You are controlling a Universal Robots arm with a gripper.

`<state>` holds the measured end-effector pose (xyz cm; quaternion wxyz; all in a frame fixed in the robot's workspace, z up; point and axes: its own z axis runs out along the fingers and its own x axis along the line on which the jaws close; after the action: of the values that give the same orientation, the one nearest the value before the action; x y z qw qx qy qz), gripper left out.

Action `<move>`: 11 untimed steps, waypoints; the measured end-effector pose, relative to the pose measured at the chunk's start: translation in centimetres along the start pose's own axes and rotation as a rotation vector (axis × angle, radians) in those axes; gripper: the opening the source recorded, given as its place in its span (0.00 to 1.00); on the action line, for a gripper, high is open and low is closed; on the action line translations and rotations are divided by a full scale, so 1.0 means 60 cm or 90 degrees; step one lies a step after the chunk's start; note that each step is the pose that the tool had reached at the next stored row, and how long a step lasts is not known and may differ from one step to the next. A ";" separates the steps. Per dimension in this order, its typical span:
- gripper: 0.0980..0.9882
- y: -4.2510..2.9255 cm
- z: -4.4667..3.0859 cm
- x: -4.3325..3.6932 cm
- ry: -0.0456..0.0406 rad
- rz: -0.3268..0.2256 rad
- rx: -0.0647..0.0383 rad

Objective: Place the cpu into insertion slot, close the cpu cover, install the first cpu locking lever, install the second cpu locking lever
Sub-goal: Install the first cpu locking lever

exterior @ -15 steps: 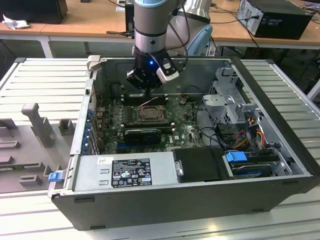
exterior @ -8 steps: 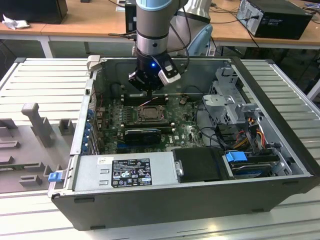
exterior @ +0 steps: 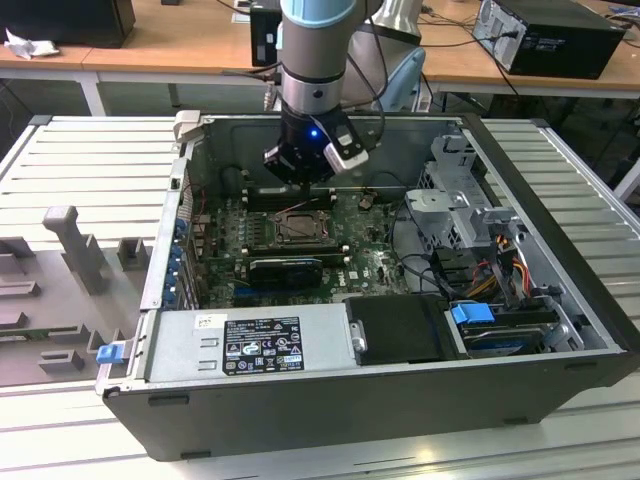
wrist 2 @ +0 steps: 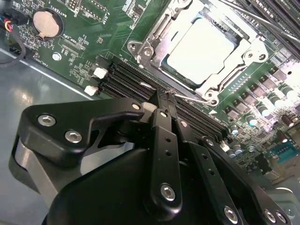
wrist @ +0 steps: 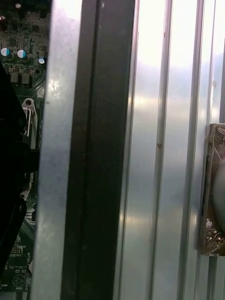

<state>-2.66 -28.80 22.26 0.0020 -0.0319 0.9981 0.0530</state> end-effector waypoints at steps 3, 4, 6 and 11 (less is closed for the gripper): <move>0.01 -0.001 0.002 -0.004 0.0003 -0.003 0.000; 0.01 -0.001 0.003 -0.005 0.0004 -0.005 0.000; 0.01 -0.001 0.004 -0.006 0.0010 -0.010 0.000; 0.01 -0.002 0.009 -0.009 0.0011 -0.011 0.000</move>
<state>-2.12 -28.83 21.71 0.0015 -0.0403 0.9978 0.0530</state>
